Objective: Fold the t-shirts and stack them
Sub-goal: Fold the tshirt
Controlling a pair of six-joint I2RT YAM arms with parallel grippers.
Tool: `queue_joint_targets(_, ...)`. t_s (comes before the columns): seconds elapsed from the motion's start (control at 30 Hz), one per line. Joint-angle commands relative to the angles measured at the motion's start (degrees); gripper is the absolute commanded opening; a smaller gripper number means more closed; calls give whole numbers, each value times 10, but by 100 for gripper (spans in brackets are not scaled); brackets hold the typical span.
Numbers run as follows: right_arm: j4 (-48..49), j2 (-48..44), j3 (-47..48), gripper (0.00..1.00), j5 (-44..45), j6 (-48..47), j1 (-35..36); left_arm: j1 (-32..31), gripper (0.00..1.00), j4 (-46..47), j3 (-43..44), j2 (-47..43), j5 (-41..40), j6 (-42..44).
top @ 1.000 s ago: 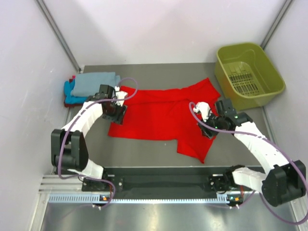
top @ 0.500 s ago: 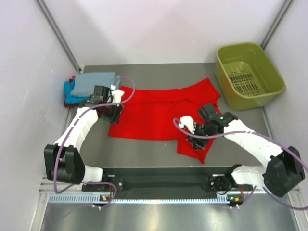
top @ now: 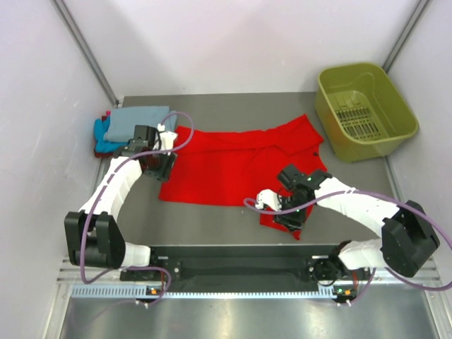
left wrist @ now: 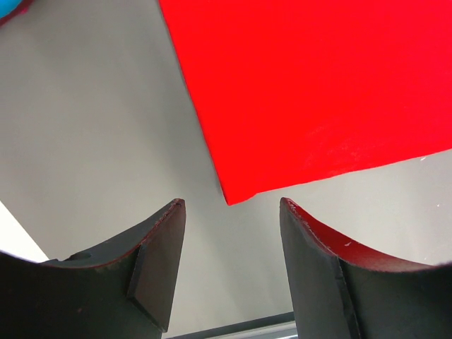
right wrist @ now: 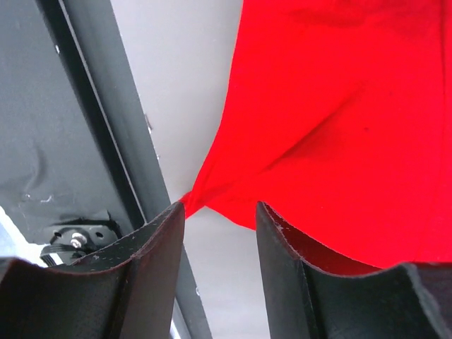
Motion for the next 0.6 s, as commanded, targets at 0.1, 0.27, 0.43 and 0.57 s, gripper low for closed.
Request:
queue_joint_targets(0.1,-17,5,14,46,-8,-20,16,3,61,5,27,23,-5,11)
queue_joint_targets(0.27,-35,22,8,46,-6,-33,38,3,61,7,43,37,-6,12)
queue_joint_targets(0.43,-38,52,7,46,-4,-32,60,3,61,7,47,42,-10,12)
queue_joint_targets(0.57,-42,93,12,32,-2,-29,67,3,61,7,47,41,-12,12)
